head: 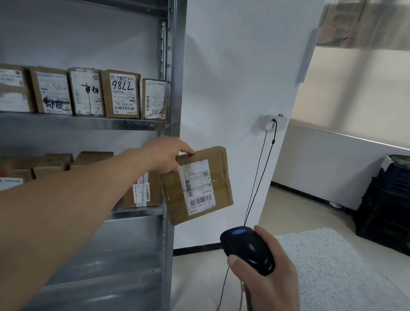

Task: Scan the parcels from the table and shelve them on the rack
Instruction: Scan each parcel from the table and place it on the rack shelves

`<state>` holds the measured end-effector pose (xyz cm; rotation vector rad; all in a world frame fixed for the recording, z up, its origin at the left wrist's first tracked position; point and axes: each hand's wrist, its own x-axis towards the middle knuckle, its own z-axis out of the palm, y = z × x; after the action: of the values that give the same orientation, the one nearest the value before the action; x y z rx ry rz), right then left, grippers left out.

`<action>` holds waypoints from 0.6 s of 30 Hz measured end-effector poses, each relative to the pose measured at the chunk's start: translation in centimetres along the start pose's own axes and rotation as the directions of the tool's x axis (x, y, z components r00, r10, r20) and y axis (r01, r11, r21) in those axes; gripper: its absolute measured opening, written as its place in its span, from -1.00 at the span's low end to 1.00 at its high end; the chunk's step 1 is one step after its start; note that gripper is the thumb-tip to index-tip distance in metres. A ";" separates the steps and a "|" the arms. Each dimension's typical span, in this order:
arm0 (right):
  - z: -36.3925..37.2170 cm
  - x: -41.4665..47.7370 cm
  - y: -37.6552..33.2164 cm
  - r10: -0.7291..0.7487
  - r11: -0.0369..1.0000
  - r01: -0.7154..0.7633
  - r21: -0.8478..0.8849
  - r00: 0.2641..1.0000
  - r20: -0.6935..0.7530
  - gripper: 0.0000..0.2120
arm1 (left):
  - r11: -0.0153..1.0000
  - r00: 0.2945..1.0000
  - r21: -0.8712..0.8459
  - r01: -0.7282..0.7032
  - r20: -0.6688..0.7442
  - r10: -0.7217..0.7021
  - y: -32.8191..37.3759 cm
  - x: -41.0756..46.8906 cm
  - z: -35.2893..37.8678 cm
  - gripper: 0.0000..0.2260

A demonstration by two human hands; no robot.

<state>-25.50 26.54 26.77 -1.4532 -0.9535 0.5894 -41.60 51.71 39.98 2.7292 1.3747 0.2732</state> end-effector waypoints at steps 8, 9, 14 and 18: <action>2.7 -0.2 -0.1 -0.025 0.997 0.025 0.071 1.000 -0.009 -0.21 | 0.943 0.990 -0.310 0.124 -0.028 -0.139 -3.3 -3.1 1.7 -0.32; 3.4 -0.3 -0.2 -0.032 0.997 0.032 0.069 0.999 0.000 -0.21 | 0.928 0.987 -0.343 0.142 -0.026 -0.160 -4.0 -3.8 2.1 -0.32; 8.1 -0.8 -1.4 -0.057 0.998 0.054 0.043 0.996 0.070 -0.28 | 0.874 0.962 -0.430 0.228 -0.037 -0.269 -9.3 -8.5 3.2 -0.27; 13.4 -1.8 -2.7 -0.084 0.996 0.076 0.056 0.984 0.158 -0.38 | 0.792 0.922 -0.534 0.294 -0.060 -0.382 -15.4 -13.5 3.4 -0.24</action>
<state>-38.03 32.26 27.35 -1.3319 -1.1102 0.6738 -60.94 50.11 32.73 2.0157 1.5257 0.7360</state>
